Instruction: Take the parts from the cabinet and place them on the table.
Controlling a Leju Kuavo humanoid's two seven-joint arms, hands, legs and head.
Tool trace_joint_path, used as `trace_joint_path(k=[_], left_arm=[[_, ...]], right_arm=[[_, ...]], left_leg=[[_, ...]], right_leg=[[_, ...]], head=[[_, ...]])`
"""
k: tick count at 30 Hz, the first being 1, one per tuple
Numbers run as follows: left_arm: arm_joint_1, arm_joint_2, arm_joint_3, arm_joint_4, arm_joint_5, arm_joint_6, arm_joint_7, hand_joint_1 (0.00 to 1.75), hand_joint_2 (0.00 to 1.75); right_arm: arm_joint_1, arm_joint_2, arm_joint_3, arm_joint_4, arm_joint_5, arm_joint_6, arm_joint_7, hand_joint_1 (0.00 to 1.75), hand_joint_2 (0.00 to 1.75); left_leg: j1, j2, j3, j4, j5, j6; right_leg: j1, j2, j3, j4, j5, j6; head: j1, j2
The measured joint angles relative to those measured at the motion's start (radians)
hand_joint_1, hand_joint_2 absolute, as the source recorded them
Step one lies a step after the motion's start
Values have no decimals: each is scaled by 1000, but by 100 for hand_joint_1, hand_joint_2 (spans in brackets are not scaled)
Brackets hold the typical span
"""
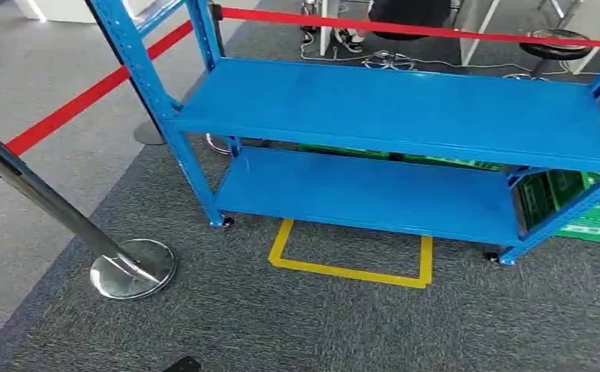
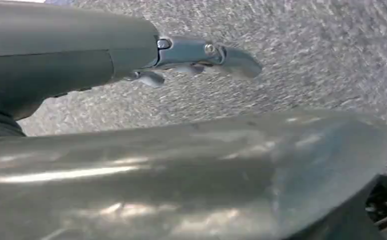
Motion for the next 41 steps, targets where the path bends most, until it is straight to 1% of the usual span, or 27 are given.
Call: trace_joint_path(k=[1,2,3,4,5,6,7,8,9,10,11,12,13,14,15,16,17,18,20,21,22,23,24,25,28,29,41], left_arm=[[0,-1,0,0,7,-6,2,0,0],[0,-3,0,0,12,-10,2,0,0],[-1,-5,0,0,14,-13,3,0,0],[-2,-3,0,0,15,-13,3,0,0],[1,-5,0,0,16,-16,3,0,0],[4,-5,0,0,18,-20,3,0,175],[7,-5,0,0,28,-27,8,0,175],[7,-5,2,0,39,-33,12,0,175],[6,-6,3,0,42,-36,13,0,175],[5,-6,3,0,41,-38,13,0,175],[4,-6,3,0,41,-33,7,0,175],[4,-6,3,0,48,-16,-9,0,175],[5,-5,0,-1,70,15,-25,0,0],[4,-4,-8,-2,100,51,-35,0,0],[4,-2,-18,-3,128,73,-39,0,0],[4,4,-29,-6,153,79,-40,0,0],[6,6,-40,-7,174,83,-39,0,0],[9,10,-53,-9,198,84,-39,0,0],[15,17,-80,-11,243,84,-36,0,0],[17,19,-97,-13,269,84,-33,0,0],[21,21,-112,-15,292,84,-31,0,0],[24,24,-126,-17,312,84,-29,0,0],[27,25,-140,-19,332,83,-26,0,0],[31,27,-159,-19,357,83,-21,0,0],[43,35,-208,-28,424,82,-15,0,0],[46,36,-216,-29,432,82,-14,0,0],[88,71,-422,-66,714,72,22,0,0]], right_arm=[[4,0,0,0,1,0,8,0,0],[8,0,0,0,2,0,15,0,0],[11,0,0,0,4,1,18,0,0],[14,0,0,0,4,2,19,0,0],[9,0,0,0,4,2,21,0,0],[2,0,0,0,-2,1,20,0,0],[-2,0,0,1,-14,-5,9,0,0],[-2,2,-1,1,-24,-11,0,0,0],[0,2,-6,1,-50,-16,-4,0,175],[1,2,-19,1,-78,-15,-4,0,175],[1,2,-37,1,-118,-3,-12,0,175],[0,3,-57,1,-170,16,-35,0,175],[1,3,-76,1,-241,32,-80,0,175],[0,5,-80,2,-310,42,-128,0,175],[1,8,-79,3,-351,45,-157,0,175],[1,11,-79,3,-374,45,-164,0,175],[3,11,-76,3,-388,44,-165,0,175],[5,11,-67,3,-405,41,-168,0,175],[13,11,-45,3,-432,35,-168,0,175],[16,11,-30,3,-446,32,-168,0,175],[18,11,-12,3,-460,27,-168,0,175],[20,11,1,3,-470,24,-168,0,0],[21,11,20,2,-483,20,-167,0,0],[24,11,42,0,-498,15,-167,0,0],[35,11,104,-5,-535,3,-164,0,0],[38,11,111,-5,-539,2,-164,0,0],[76,11,398,-37,-698,-45,-149,0,0]], left_leg=[[-3,9,1,0,0,7],[-3,21,2,-2,4,14],[4,38,5,-12,11,22],[2,48,7,-14,11,29],[0,65,8,-14,10,33],[-3,84,9,-14,9,36],[-5,97,10,-14,7,37],[-6,107,10,-14,6,36],[-6,117,11,-14,5,36],[-6,122,13,-13,3,34],[-6,127,17,-13,1,32],[-5,130,23,-13,-2,28],[-7,131,26,-13,-5,23],[-15,131,25,-8,-9,16],[-15,132,26,-9,-8,14],[-16,131,25,-7,-10,25],[-16,131,25,-7,-4,40],[-16,131,26,-12,-4,42],[-15,131,28,-18,-2,38],[-15,131,28,-21,0,33],[-13,131,28,-23,1,24],[-12,131,28,-25,2,13],[-11,131,28,-26,2,4],[-10,131,28,-27,3,2],[-10,131,27,-27,4,0],[-10,131,27,-27,4,0],[-15,131,27,-27,4,1]], right_leg=[[-5,13,-1,-7,4,10],[-6,25,-10,-13,9,18],[-5,11,-9,-9,8,20],[2,-62,-18,13,-10,22],[2,-107,-49,78,-53,25],[2,-125,-90,163,-97,28],[2,-132,-129,247,-133,30],[1,-136,-152,298,-147,33],[1,-136,-150,301,-138,34],[1,-136,-124,260,-109,34],[1,-138,-72,173,-65,32],[1,-142,-14,72,-27,29],[2,-158,27,2,-19,25],[5,-155,36,-5,-21,17],[4,-152,32,-5,-20,11],[2,-152,32,-6,-13,18],[3,-151,32,-6,-14,17],[4,-150,32,-6,-15,16],[6,-150,32,-6,-18,9],[7,-150,31,-6,-18,7],[8,-150,30,-6,-19,3],[9,-150,29,-5,-18,1],[10,-150,28,-5,-18,1],[11,-150,28,-5,-18,0],[11,-150,28,-5,-17,-2],[11,-150,28,-5,-16,-2],[5,-150,28,-6,-14,0]], head=[[-2,0],[-1,0],[-1,0],[6,0],[12,0],[11,0],[10,0],[10,0],[9,0],[11,0],[10,0],[11,0],[11,0],[9,0],[6,0],[7,0],[7,0],[7,0],[6,0],[6,0],[7,0],[7,0],[7,0],[7,0],[7,0],[7,0],[7,0]])
